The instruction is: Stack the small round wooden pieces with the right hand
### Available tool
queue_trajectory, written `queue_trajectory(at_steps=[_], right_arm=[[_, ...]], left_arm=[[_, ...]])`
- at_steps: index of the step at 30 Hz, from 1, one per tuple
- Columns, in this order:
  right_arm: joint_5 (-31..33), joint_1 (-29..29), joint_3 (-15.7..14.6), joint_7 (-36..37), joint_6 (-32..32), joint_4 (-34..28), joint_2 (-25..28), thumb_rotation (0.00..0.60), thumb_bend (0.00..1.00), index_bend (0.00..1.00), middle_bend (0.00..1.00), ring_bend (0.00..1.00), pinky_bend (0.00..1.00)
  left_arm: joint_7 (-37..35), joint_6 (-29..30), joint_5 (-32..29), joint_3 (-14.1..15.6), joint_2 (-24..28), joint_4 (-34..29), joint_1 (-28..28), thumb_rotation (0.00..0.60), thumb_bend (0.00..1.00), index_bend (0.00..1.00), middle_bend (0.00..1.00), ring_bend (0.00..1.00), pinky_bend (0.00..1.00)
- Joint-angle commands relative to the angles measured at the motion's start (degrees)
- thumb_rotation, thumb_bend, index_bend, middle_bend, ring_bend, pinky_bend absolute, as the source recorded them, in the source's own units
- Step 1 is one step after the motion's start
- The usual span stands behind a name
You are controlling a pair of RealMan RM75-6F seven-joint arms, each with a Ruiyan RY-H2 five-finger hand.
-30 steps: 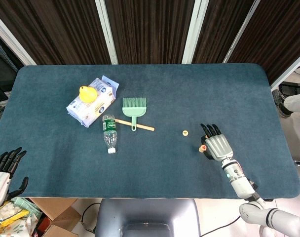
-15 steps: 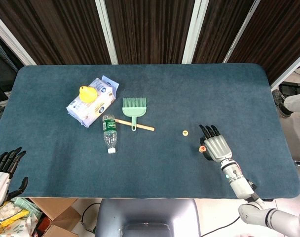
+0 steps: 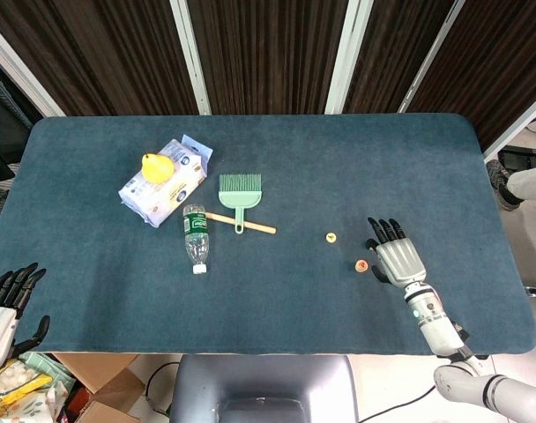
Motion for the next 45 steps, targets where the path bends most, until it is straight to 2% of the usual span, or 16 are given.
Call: queue_trajectory(at_steps=[1, 10, 22, 35, 45], right_arm=[[1.94, 1.01, 1.43, 0.45, -1.85, 2.84, -0.8, 0.6, 0.46, 0.48, 0.05, 0.0, 0.0], [5.04, 4.55, 3.52, -1.4, -6.3, 10.33, -5.16, 0.6, 0.46, 0.5, 0.05, 0.0, 0.0], [6.26, 5.81, 3.17, -2.08, -8.95, 14.57, -7.86, 0.6, 0.46, 0.54, 0.05, 0.0, 0.0], [6.59, 6.29, 2.99, -2.29, -9.81, 16.47, -9.04, 0.6, 0.46, 0.6, 0.05, 0.0, 0.0], [5.44, 5.52, 3.07, -0.77, -7.32, 14.2, -7.75, 0.6, 0.47, 0.65, 0.06, 0.0, 0.0]], left_arm=[[0.2, -0.1, -0.01, 0.01, -0.04, -0.03, -0.05, 0.6, 0.48, 0.0, 0.0, 0.0, 0.0], [0.98, -0.67, -0.55, -0.14, -0.16, -0.24, -0.2, 0.6, 0.48, 0.0, 0.0, 0.0, 0.0], [1.03, -0.6, -0.56, -0.2, -0.21, -0.14, -0.19, 0.6, 0.48, 0.0, 0.0, 0.0, 0.0], [0.86, -0.66, -0.74, -0.27, -0.16, -0.08, -0.19, 0.6, 0.48, 0.0, 0.0, 0.0, 0.0], [0.64, -0.47, -0.64, -0.26, -0.11, -0.11, -0.1, 0.6, 0.48, 0.0, 0.0, 0.0, 0.0]])
